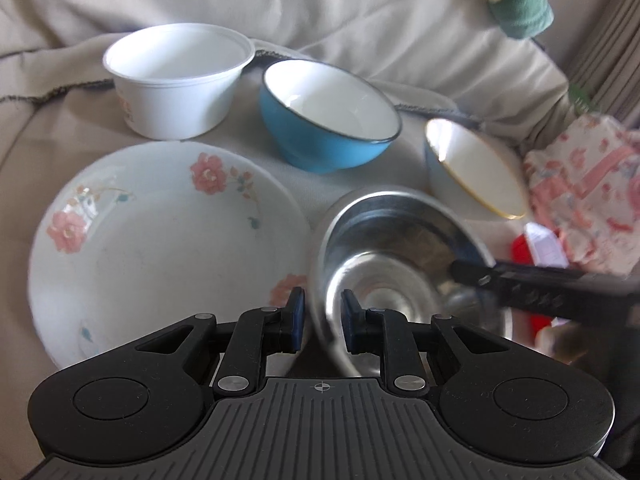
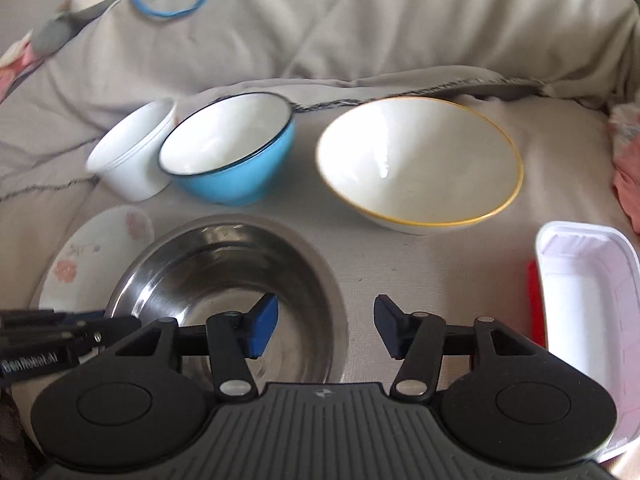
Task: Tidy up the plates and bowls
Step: 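Grasp the steel bowl rim with the right gripper while the left gripper grasps the rim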
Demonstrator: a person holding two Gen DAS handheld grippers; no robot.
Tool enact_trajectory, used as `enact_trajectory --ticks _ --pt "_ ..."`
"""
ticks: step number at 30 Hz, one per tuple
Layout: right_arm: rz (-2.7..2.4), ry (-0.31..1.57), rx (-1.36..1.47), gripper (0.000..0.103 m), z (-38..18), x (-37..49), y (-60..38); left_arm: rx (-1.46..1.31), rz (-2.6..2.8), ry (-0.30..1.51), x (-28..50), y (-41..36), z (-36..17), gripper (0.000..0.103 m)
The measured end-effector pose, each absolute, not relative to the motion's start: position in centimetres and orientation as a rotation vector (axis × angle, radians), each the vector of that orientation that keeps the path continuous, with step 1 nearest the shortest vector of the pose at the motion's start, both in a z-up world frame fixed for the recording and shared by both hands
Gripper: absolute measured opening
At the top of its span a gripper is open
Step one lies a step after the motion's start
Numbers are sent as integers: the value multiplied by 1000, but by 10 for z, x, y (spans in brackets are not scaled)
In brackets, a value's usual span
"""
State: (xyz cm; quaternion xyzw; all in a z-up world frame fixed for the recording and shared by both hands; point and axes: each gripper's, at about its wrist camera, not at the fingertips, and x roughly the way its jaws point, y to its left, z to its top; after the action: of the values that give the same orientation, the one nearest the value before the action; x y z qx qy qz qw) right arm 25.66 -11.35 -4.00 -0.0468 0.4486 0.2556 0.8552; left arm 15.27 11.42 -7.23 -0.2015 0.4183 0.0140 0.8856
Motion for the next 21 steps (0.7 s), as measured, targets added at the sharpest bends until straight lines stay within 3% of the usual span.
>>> enact_trajectory --ticks 3,10,17,21 --pt "568 968 -40 46 -47 260 -115 -410 16 875 150 107 -69 23" --pt "556 1007 96 46 -56 239 -149 -425 -71 1022 137 91 -73 24" --pt "533 1023 76 45 -63 236 -155 -501 -84 1029 155 92 -97 24" --pt "526 995 33 44 -46 229 -147 -444 -93 958 147 89 -74 26"
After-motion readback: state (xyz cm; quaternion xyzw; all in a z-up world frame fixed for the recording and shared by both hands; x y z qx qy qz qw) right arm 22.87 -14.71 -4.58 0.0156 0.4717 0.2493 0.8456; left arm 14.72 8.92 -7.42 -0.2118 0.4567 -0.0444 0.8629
